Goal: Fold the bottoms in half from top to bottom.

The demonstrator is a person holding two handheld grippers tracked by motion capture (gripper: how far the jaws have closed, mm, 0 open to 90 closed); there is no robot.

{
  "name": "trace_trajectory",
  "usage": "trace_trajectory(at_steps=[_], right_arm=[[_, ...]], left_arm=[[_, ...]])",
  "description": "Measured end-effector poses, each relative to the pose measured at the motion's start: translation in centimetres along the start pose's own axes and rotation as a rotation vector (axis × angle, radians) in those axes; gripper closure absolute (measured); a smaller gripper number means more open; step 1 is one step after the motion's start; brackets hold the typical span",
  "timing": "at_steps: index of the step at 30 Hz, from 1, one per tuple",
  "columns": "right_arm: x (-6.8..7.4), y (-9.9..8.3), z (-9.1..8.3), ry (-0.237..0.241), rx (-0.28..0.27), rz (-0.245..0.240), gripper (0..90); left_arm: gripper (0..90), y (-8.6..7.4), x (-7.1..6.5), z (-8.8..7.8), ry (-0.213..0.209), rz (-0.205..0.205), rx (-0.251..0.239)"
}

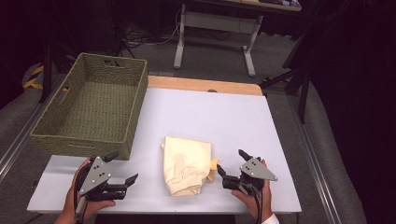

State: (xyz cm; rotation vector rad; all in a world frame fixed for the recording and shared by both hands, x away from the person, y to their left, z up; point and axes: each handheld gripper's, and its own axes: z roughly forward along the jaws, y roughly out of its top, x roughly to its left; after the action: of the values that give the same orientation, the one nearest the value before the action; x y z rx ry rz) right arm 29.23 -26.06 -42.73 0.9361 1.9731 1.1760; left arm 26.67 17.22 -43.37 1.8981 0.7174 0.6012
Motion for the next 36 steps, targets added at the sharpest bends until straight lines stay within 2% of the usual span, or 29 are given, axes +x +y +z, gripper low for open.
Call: trace_trajectory(at_steps=[5,12,18,27,30,32,36], right_arm=[[-0.2,0.0,-0.1,0.023,-0.007,0.019,9.1],[-0.1,0.1,-0.2,0.02,-0.013,0.021,8.8],[-0.2,0.0,0.0,0.005,-0.003,0.04,8.5],[0.0,0.0,0.3,0.01,0.021,0.058,9.0],[0.1,0.1,0.4,0.013,0.029,0.058,8.9],[0.2,0.1,0.5,0.026,0.033,0.064,8.8],[0.8,-0.1,1.3,0.054,0.083,0.046,8.8]], left_arm=[[11.7,0.1,-0.1,0.0,-0.004,0.002,-0.002],[12.5,0.2,-0.1,-0.1,0.015,-0.002,-0.002],[12.5,0.4,-0.3,-0.1,0.002,-0.023,-0.008],[12.5,0.7,-1.0,0.4,-0.012,-0.008,0.006],[12.8,0.9,-1.2,0.7,-0.026,-0.022,0.006],[13.0,1.0,-1.4,1.0,-0.074,-0.053,0.001],[13.7,1.2,-2.3,2.3,-0.1,-0.047,0.023]])
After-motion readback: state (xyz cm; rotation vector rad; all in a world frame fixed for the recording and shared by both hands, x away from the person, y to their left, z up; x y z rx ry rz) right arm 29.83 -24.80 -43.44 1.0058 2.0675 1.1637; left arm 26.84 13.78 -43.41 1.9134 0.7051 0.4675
